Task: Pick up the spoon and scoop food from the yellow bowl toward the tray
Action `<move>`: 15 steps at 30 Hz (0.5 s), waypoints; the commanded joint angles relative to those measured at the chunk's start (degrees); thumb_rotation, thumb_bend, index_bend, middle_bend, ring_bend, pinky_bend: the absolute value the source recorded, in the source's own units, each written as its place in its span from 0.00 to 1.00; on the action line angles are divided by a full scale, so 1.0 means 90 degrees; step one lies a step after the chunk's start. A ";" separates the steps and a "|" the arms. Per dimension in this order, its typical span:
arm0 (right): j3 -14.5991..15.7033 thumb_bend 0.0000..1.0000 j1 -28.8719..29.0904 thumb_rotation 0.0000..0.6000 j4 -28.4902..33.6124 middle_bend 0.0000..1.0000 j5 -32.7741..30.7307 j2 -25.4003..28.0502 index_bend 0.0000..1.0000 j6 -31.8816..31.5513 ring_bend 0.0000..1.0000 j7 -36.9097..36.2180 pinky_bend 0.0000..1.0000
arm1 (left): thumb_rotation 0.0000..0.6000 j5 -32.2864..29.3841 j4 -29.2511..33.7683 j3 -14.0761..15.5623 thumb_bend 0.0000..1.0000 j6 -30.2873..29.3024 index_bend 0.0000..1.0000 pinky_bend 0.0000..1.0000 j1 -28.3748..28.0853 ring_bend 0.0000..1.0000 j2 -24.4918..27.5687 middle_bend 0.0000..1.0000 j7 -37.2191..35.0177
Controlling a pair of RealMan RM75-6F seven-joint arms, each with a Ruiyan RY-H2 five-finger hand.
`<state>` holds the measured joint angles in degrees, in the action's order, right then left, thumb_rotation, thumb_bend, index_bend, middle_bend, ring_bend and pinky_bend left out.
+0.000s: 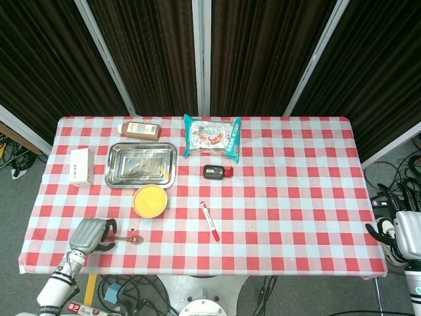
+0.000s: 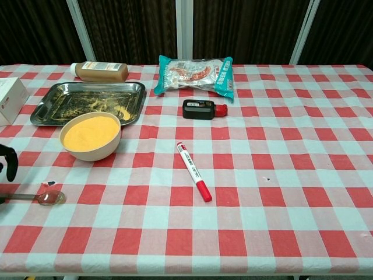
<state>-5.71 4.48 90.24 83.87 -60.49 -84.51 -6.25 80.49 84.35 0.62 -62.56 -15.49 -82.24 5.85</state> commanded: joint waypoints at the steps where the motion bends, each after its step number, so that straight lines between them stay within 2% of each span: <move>1: -0.0003 0.13 -0.0003 1.00 -0.0014 0.26 -0.0020 -0.0007 0.10 0.0007 0.01 -0.0014 0.07 | 1.00 -0.0129 -0.0005 -0.0016 0.25 0.0123 0.60 0.93 -0.0063 0.85 -0.0083 0.88 0.0099; 6: 0.0004 0.13 0.0007 1.00 -0.0038 0.26 -0.0010 -0.0023 0.10 0.0026 0.01 -0.0042 0.07 | 1.00 -0.0290 0.0020 -0.0024 0.31 0.0322 0.60 0.93 -0.0172 0.85 -0.0133 0.88 0.0208; 15: 0.0016 0.13 -0.0012 1.00 -0.0084 0.26 -0.0045 -0.0025 0.10 0.0046 0.01 -0.0103 0.07 | 1.00 -0.0542 0.0045 0.0009 0.33 0.0458 0.59 0.93 -0.0240 0.85 -0.0185 0.88 0.0394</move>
<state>-5.58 4.37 89.49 83.47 -60.73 -84.10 -7.18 75.66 84.80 0.69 -58.43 -17.63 -83.85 9.35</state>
